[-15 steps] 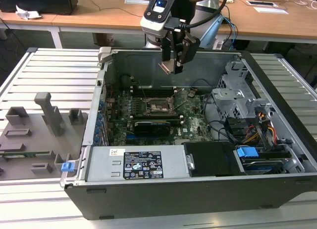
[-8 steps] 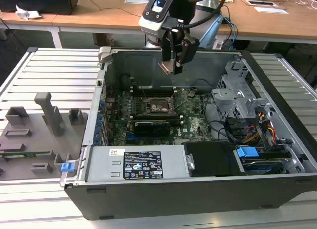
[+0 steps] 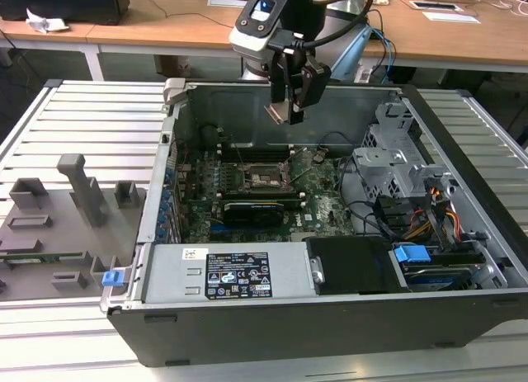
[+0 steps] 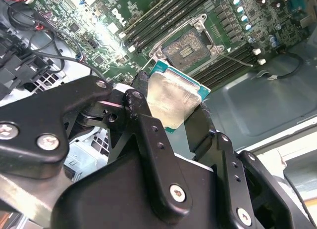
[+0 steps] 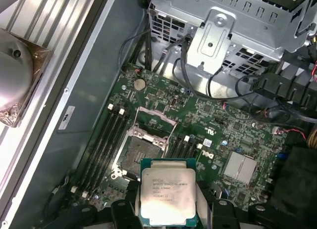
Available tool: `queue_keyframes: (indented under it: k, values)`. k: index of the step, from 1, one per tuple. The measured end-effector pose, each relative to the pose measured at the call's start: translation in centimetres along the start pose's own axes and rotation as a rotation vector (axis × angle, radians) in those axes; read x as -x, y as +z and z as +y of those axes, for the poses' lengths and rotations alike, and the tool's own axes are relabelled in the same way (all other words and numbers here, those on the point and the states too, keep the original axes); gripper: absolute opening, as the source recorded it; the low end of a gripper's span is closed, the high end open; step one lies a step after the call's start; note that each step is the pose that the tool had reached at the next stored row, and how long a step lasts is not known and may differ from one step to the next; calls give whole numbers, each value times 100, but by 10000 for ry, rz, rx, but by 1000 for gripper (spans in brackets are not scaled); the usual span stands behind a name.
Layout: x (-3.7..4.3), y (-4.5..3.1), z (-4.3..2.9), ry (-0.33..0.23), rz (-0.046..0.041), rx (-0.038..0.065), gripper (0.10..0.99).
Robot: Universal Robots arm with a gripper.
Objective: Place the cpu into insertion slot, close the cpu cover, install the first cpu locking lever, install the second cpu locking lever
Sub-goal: 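Place the cpu into insertion slot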
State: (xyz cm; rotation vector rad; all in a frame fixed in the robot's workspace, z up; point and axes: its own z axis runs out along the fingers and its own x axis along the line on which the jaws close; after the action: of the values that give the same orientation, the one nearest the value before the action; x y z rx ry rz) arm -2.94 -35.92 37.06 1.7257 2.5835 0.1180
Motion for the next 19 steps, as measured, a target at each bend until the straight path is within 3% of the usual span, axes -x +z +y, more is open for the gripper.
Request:
queue_keyframes:
  k: [16,19]
  values:
    - [-1,17,-3,834,-67,14,537]
    - [-1,26,-4,1206,-98,19,537]
